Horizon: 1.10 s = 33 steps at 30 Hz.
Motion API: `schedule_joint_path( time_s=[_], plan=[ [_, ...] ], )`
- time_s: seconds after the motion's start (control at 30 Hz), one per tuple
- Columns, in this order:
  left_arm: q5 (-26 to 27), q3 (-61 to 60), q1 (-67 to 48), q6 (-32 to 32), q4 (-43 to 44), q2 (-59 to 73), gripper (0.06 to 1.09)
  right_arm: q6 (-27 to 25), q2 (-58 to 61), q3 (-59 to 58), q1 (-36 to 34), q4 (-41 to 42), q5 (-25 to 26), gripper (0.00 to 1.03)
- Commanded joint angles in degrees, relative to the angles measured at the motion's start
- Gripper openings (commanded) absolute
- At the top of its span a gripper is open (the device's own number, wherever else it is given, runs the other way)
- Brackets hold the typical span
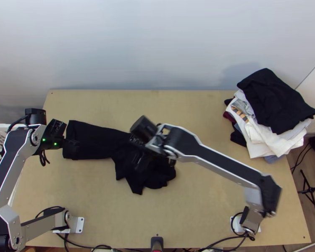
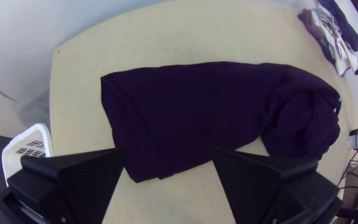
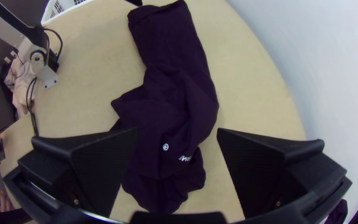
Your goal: Fold the t-shirt
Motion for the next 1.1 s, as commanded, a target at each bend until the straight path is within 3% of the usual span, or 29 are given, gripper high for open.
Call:
schedule_joint_path(
  time_s=[0.0,0.47,0.67,0.8,1.07],
  plan=[
    [-0.01,-0.36,0.48,0.06,0.09,-0.15,1.05,-1.35,7.43,2.75,1.46,-0.79,-0.29,0.88],
    [0.07,-0.72,2.23,1.02,1.41,-0.15,1.05,-1.52,21.84,11.54,1.55,-5.44,-1.34,0.84],
    [0.07,-1.24,2.94,1.20,1.50,-0.68,1.05,-1.79,23.42,12.68,1.46,-3.86,-2.75,0.40],
    [-0.01,-2.12,3.20,1.64,1.50,-0.94,1.05,-2.40,22.63,14.35,1.46,-3.42,-2.75,0.04],
    [-0.01,-3.09,3.29,2.52,1.50,-1.21,1.05,-1.70,13.05,14.09,1.28,-6.23,-2.75,0.03]
  ],
)
